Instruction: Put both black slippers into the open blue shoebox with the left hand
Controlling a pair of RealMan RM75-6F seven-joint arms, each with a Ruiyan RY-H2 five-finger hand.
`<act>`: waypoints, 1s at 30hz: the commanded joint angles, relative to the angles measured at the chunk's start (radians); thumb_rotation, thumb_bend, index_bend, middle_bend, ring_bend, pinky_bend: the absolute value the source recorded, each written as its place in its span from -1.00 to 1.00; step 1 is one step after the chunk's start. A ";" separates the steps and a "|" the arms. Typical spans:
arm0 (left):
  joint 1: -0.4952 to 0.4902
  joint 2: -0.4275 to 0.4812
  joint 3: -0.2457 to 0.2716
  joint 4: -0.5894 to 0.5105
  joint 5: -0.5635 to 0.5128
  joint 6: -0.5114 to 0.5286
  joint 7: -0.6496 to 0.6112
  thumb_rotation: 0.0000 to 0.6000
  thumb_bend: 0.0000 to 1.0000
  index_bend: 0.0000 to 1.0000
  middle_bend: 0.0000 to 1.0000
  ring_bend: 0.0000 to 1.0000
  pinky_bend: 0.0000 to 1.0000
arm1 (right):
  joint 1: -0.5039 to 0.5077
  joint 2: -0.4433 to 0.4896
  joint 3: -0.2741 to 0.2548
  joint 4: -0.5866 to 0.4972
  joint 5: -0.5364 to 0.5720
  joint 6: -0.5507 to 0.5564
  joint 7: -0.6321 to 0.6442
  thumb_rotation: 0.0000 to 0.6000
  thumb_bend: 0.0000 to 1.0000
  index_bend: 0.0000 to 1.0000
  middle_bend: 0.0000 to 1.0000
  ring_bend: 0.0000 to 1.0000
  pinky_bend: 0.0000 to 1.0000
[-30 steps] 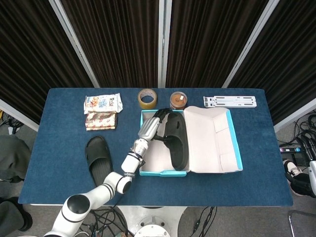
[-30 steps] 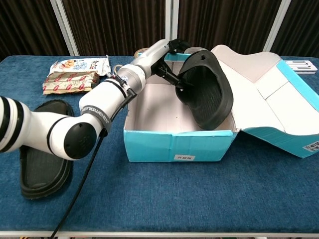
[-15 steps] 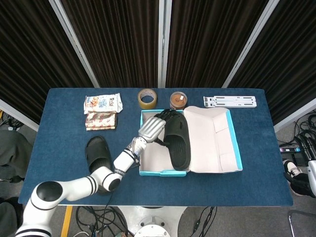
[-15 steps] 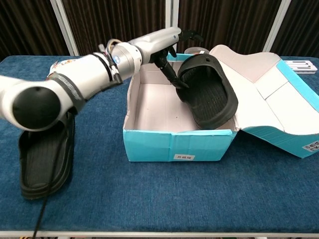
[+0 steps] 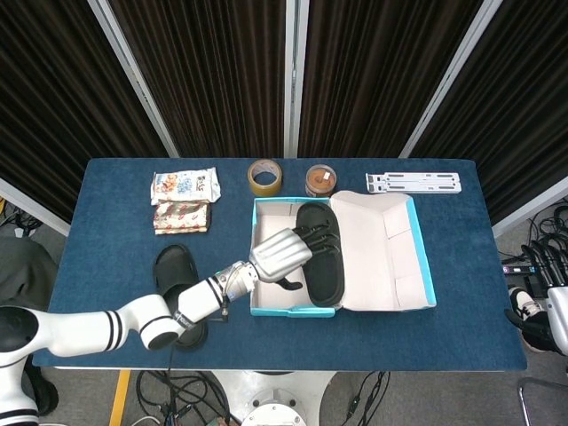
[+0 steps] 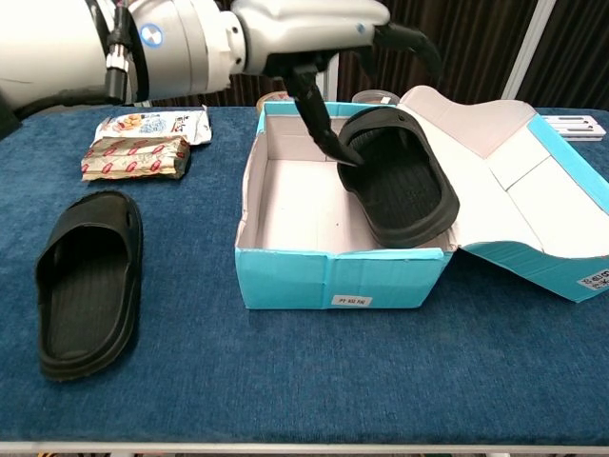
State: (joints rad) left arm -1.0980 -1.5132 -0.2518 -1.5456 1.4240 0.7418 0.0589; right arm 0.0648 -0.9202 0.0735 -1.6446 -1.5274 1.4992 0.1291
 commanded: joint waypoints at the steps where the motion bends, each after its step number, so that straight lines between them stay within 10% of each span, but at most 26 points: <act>1: -0.047 0.002 0.021 -0.009 0.023 -0.053 0.044 1.00 -0.38 -0.59 -0.76 -1.00 -0.59 | -0.004 0.000 -0.002 0.001 0.000 0.005 0.002 1.00 -0.95 -1.00 -0.90 -1.00 -1.00; 30: -0.189 -0.108 0.111 0.039 -0.289 -0.126 0.523 1.00 -0.15 -0.49 -0.71 -1.00 -0.61 | -0.015 -0.006 -0.010 0.026 -0.005 0.016 0.037 1.00 -0.95 -1.00 -0.90 -1.00 -1.00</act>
State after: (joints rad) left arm -1.2791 -1.6132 -0.1541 -1.5114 1.1759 0.6097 0.5531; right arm 0.0495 -0.9265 0.0630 -1.6182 -1.5323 1.5151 0.1663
